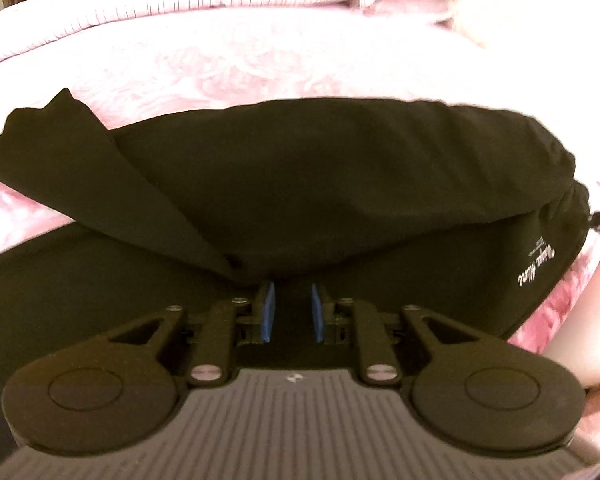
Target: Fold clothes
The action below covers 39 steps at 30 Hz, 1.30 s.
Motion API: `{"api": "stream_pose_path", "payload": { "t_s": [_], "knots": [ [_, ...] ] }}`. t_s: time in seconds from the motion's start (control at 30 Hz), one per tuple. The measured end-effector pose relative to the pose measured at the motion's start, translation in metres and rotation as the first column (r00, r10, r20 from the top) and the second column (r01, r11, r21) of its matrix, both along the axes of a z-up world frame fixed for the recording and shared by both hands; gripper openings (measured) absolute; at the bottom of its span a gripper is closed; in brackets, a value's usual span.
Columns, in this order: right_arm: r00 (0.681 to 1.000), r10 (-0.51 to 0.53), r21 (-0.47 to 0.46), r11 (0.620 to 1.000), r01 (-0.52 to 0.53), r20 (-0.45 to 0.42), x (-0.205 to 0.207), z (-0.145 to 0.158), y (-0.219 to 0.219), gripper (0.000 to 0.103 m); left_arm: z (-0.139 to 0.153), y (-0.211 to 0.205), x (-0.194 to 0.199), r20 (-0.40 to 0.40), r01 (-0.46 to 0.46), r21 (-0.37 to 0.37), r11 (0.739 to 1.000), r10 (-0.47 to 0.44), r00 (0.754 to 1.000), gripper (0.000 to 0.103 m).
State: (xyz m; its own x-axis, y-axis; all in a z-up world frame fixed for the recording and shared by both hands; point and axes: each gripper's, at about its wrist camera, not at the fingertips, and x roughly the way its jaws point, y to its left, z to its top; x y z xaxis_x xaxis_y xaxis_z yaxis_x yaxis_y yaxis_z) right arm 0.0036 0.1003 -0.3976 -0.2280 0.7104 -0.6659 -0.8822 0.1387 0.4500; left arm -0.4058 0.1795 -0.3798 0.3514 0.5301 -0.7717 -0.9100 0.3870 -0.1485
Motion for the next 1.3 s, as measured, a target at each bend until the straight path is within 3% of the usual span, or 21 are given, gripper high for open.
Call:
{"api": "stream_pose_path", "payload": {
  "t_s": [0.17,0.27,0.37,0.5,0.6,0.73,0.93,1.13,1.3],
  "knots": [
    [0.990,-0.131,0.134,0.981,0.137,-0.055,-0.008,-0.015,-0.032,0.007,-0.012,-0.018,-0.023,0.102,-0.015,0.082,0.997,0.007,0.995,0.017],
    [0.983,-0.169,0.142,0.974,0.177,-0.067,-0.013,-0.010,-0.047,0.007,-0.015,-0.033,-0.040,0.148,-0.046,0.124,0.991,0.027,0.989,0.020],
    [0.975,-0.206,0.148,0.965,0.216,-0.079,-0.018,-0.004,-0.062,0.008,-0.005,-0.042,-0.049,0.136,-0.127,0.067,0.990,0.117,0.984,0.021],
    [0.958,-0.248,0.170,0.948,0.271,-0.144,-0.016,0.006,-0.082,0.013,0.019,-0.051,-0.061,0.220,-0.139,0.132,0.981,0.108,0.969,0.033],
    [0.938,-0.274,0.168,0.935,0.311,-0.211,-0.007,0.012,-0.088,0.019,0.025,-0.044,-0.064,0.224,-0.195,0.078,0.978,0.174,0.959,0.033],
    [0.916,-0.294,0.154,0.927,0.343,-0.274,0.006,0.017,-0.093,0.032,0.024,-0.035,-0.069,0.297,-0.218,0.034,0.975,0.199,0.934,0.033],
    [0.875,-0.319,0.130,0.913,0.387,-0.364,0.027,0.023,-0.099,0.035,0.016,-0.012,-0.063,0.296,-0.209,0.030,0.978,0.191,0.936,0.034],
    [0.837,-0.322,0.115,0.905,0.409,-0.443,0.065,0.009,-0.057,0.035,0.002,0.015,-0.050,0.243,-0.198,-0.035,0.980,0.201,0.949,0.034],
    [0.799,-0.347,0.071,0.898,0.433,-0.491,0.081,0.003,-0.029,0.035,0.009,0.030,-0.046,0.181,-0.192,-0.099,0.976,0.207,0.961,0.034]
  ]
}}
